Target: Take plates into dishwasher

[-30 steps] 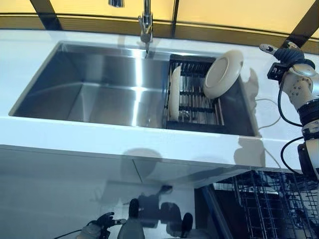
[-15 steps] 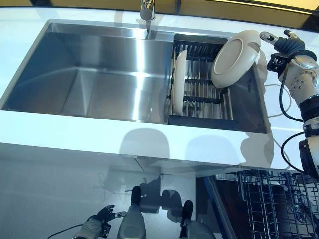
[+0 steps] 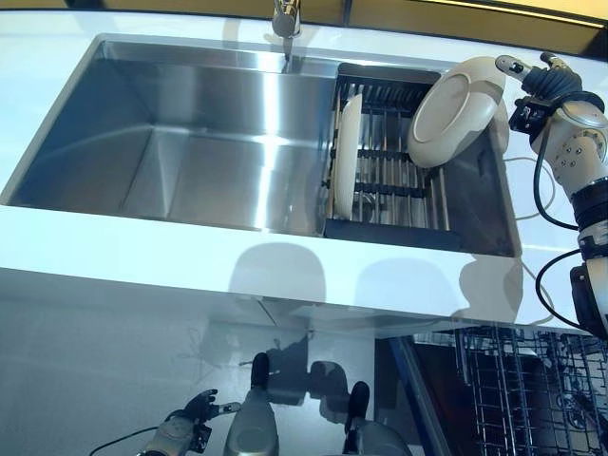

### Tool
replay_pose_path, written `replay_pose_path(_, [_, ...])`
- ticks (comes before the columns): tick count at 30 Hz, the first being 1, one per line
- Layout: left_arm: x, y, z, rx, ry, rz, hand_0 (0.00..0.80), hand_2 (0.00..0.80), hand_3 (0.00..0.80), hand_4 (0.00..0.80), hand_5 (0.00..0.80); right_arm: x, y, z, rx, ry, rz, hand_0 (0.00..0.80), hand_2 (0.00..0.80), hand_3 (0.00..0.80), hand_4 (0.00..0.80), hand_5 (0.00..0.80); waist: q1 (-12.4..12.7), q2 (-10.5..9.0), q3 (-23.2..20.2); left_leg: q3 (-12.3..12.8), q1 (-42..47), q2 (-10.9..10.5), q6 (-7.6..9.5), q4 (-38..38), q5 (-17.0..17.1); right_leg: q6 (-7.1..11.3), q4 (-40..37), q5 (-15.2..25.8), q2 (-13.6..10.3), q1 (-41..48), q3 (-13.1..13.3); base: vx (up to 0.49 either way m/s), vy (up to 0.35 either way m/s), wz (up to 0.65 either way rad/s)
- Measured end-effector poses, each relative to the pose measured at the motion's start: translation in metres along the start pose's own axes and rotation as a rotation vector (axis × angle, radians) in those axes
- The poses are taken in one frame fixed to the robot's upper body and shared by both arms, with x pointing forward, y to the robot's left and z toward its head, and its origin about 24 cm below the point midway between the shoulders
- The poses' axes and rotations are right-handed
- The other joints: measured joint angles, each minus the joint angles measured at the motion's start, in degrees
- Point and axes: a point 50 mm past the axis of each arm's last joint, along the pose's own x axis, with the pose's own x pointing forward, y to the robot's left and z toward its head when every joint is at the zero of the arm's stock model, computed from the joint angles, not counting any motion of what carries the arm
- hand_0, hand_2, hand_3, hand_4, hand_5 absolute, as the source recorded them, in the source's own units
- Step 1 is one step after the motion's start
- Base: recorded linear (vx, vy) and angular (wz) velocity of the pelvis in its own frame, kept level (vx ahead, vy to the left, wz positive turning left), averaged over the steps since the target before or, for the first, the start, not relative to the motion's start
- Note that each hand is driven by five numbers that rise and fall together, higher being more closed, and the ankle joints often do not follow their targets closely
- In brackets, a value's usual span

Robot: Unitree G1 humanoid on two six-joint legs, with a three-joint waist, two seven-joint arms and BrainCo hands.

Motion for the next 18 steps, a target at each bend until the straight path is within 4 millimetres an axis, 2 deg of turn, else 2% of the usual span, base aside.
replay_pose_path(18, [-0.0001, 0.0002, 0.0026, -0.021, -0.03, 0.009, 0.0, 0.0, 0.0, 0.0, 0.0, -0.0001, 0.0026, -0.002, -0.003, 0.014, 0.032, 0.0, 0.0, 0.0, 0.0, 0.0, 0.0, 0.89, 1.2, 0.1, -0.4, 0.0, 0.0, 0.0, 0.0, -0.01, 0.0, 0.0, 0.0, -0.5, 0.1, 0.0, 0.0, 0.0])
